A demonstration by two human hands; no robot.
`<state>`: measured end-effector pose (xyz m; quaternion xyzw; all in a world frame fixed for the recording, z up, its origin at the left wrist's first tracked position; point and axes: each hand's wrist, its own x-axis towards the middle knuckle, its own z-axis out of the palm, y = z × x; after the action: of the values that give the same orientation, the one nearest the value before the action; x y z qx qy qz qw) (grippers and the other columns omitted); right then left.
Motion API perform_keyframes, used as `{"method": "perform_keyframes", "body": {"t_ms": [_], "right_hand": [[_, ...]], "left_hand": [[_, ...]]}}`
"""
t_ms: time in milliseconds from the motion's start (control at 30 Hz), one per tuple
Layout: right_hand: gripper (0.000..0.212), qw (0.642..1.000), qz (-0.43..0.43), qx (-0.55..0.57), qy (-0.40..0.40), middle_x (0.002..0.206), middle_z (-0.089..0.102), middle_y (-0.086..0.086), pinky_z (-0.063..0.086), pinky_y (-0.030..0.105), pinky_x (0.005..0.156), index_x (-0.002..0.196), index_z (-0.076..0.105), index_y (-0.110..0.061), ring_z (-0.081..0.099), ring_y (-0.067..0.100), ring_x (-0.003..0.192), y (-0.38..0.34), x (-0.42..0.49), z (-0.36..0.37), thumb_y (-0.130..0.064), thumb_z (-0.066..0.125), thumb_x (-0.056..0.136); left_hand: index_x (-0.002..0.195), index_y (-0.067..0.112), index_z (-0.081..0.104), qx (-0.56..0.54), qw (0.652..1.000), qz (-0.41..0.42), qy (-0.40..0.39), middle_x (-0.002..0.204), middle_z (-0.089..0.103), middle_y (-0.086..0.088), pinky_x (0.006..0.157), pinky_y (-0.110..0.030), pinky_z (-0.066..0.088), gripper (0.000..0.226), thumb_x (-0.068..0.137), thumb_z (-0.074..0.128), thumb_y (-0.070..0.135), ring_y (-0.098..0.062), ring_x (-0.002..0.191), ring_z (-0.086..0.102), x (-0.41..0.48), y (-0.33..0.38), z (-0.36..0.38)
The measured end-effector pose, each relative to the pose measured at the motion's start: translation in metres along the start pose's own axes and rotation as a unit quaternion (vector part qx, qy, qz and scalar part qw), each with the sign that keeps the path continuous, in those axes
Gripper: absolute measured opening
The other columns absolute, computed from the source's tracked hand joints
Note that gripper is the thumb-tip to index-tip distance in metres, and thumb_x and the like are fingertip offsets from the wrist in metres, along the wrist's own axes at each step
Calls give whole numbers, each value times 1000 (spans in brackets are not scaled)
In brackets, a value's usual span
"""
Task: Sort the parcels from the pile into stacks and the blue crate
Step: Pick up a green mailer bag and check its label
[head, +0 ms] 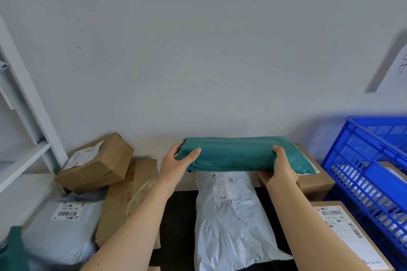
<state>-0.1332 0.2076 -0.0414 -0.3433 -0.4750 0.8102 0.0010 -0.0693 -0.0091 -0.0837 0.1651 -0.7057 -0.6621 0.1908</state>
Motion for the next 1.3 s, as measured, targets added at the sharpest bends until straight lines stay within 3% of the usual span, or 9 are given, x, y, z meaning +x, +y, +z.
{"method": "perform_keyframes", "body": {"t_ms": [133,333,567,767,867,967,1033,1167,1300], "right_hand": [[91,999,17,12,27,110,55,7,51,37,63,142,31,-19,64,29,85,-1,3,-4,-36,83,68],[98,998,61,6,25,121,57,6,51,35,55,141,32,-21,62,23,80,1,11,-11,-47,83,62],[102,997,68,-31,19,118,59,10,50,34,52,142,30,-19,61,21,70,1,15,-13,-47,84,61],[103,996,75,-38,16,122,58,9,52,33,60,144,28,-18,62,21,81,2,15,-14,-46,85,63],[104,997,59,-38,18,122,58,10,54,34,65,145,26,-18,62,23,88,2,13,-14,-46,85,64],[90,998,25,-52,5,100,61,9,52,34,67,141,35,-17,60,18,74,3,12,-15,-42,83,69],[76,998,8,-62,-7,88,58,7,52,34,72,135,43,-15,55,16,68,2,11,-16,-42,79,74],[62,995,-62,-82,-11,110,60,8,52,39,92,129,53,-15,58,21,94,5,10,-21,-50,70,81],[35,982,-148,-119,-12,103,58,0,52,38,92,90,63,-20,57,20,98,5,2,-22,-55,59,87]], "left_hand": [[118,34,55,-51,999,15,6,107,60,20,78,-15,48,44,79,75,31,0,101,57,-4,4,5],[117,30,55,87,991,101,23,120,57,10,87,-19,42,46,77,71,45,-3,104,54,-7,7,10],[138,24,48,192,961,190,62,134,41,6,98,-24,29,78,79,44,76,-8,122,31,-3,9,9],[144,25,40,179,957,224,50,151,36,5,109,-28,30,62,91,37,56,-11,137,33,3,11,10],[121,19,60,157,959,223,74,114,63,2,89,-28,47,46,95,37,49,-13,109,58,1,13,12],[65,23,45,163,956,208,125,59,45,6,54,-28,30,38,95,36,44,-10,55,42,-2,14,15],[59,19,36,168,956,187,153,54,37,3,51,-30,25,46,97,37,43,-14,51,34,-1,14,14],[61,11,38,150,962,133,184,57,40,-5,54,-33,27,50,101,37,39,-19,55,37,5,14,10],[62,12,41,139,966,86,198,59,42,-4,53,-31,28,50,102,34,39,-19,57,40,8,13,5]]}}
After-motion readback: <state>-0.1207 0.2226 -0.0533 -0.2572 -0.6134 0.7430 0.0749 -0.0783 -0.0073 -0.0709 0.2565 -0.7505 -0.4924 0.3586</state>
